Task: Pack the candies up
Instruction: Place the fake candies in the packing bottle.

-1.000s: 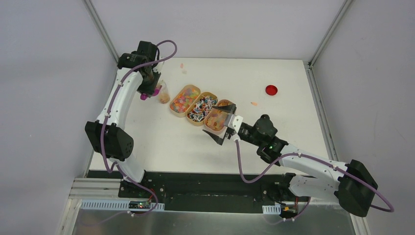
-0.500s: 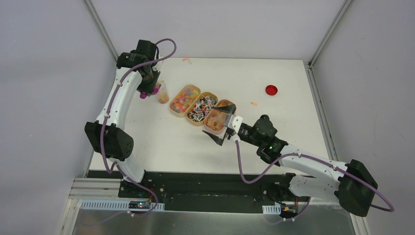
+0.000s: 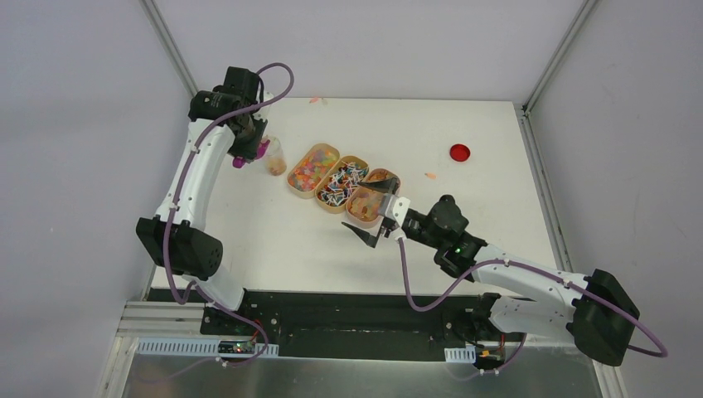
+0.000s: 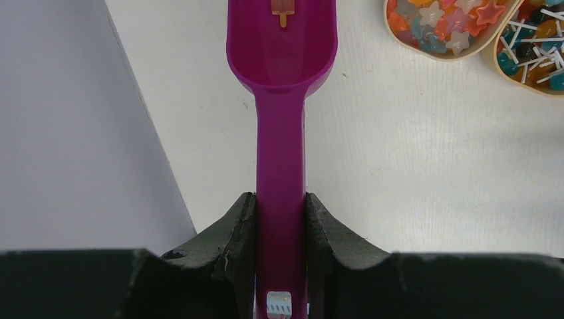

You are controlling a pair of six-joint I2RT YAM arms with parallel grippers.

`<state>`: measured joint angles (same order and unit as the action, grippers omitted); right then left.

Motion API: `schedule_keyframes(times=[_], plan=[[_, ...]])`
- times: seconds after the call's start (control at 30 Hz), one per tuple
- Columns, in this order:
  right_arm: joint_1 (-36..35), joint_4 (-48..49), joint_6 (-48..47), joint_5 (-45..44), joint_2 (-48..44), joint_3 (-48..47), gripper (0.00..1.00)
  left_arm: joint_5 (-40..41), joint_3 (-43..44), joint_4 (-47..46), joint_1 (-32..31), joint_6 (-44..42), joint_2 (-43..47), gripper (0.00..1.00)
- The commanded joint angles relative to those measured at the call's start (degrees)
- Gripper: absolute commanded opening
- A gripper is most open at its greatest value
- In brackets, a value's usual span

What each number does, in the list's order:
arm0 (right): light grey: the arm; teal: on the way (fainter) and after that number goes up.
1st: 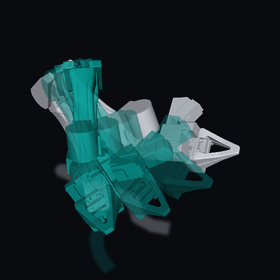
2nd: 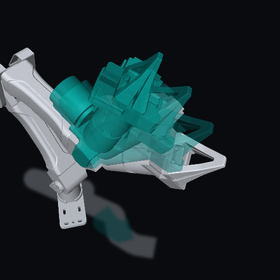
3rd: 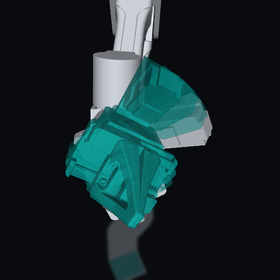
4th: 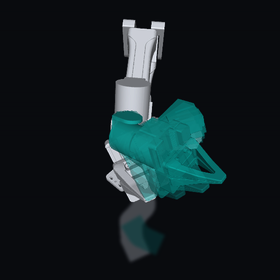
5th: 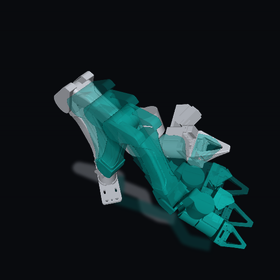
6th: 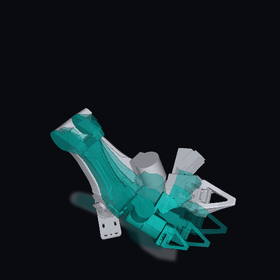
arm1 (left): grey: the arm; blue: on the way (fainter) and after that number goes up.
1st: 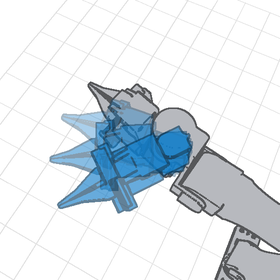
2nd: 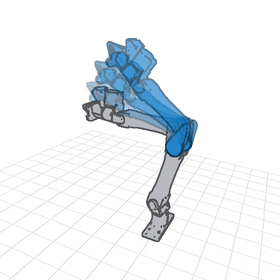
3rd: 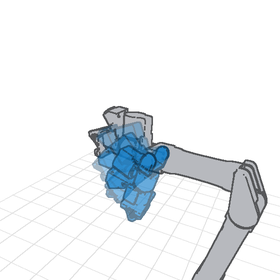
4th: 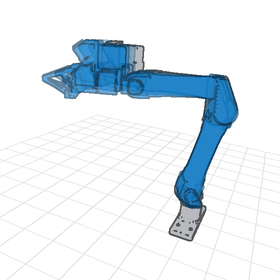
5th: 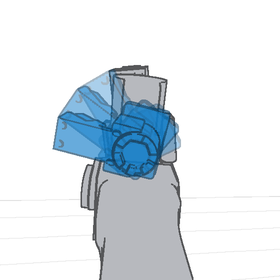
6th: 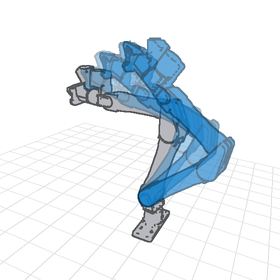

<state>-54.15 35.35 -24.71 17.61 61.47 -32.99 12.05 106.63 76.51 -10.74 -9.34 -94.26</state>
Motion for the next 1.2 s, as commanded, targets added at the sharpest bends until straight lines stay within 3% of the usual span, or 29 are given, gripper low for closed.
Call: schedule_keyframes(times=[0.0,0.6,0.9,1.17], plan=[[-0.7,2.79,1.42,0.19,0.1,-2.4,0.97,1.5,0.02,-0.04,0.55,0.91,3.62,0.0],[-1.29,3.11,1.41,-1.04,3.81,-4.29,0.97,-1.13,1.64,-0.82,0.54,0.55,1.8,0.0],[-0.82,3.58,-7.68,-0.64,20.14,-19.04,0.97,-2.44,-2.03,-3.48,0.73,-0.64,3.9,0.0],[-0.38,3.63,-13.08,4.5,37.86,-34.6,0.81,-3.81,-3.67,-5.25,0.72,1.29,6.5,0.0]])
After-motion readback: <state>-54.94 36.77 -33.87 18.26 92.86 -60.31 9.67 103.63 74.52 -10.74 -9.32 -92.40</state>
